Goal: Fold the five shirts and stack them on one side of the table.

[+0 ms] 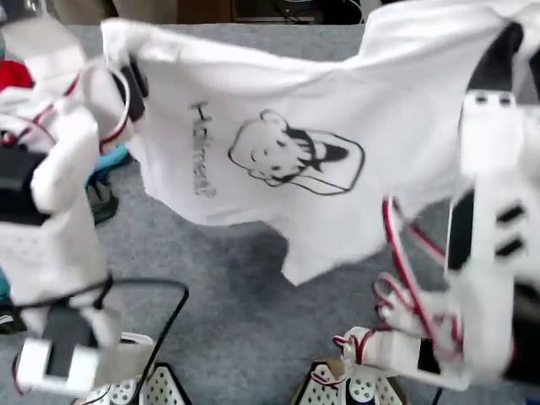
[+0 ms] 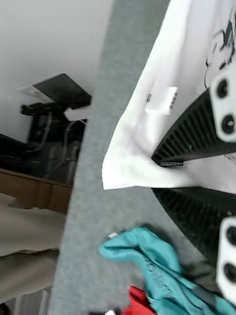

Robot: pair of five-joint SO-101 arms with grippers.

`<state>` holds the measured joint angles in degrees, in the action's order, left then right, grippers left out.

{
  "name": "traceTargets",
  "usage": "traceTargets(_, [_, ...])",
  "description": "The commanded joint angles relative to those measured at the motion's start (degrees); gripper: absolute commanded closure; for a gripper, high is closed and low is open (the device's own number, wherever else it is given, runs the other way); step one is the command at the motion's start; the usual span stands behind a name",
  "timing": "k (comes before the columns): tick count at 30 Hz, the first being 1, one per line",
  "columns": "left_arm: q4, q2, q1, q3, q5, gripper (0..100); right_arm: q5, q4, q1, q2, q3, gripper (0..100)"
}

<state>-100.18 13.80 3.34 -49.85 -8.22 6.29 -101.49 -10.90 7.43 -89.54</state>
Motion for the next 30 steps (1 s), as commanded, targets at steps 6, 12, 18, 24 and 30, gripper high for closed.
traceTargets(6, [-0.5, 27.9, 1.7, 23.9, 0.7, 98, 0.4, -0.5, 0.3, 7.3, -0.8, 99.4])
traceTargets(12, [-0.5, 37.2, 1.6, 23.8, 3.4, 98, 5.0, 1.7, 0.7, 8.5, -1.3, 99.4])
traceTargets(18, [-0.5, 41.4, 1.7, 23.9, 3.0, 98, 7.9, 5.6, 0.7, 9.9, -1.4, 99.4])
traceTargets(24, [-0.5, 42.5, 1.7, 23.9, 3.0, 98, 11.0, 11.8, 0.7, 14.0, -0.8, 99.4])
traceTargets(30, [-0.5, 42.5, 1.7, 24.0, 2.9, 98, 11.9, 12.6, 0.7, 15.5, -0.7, 99.4])
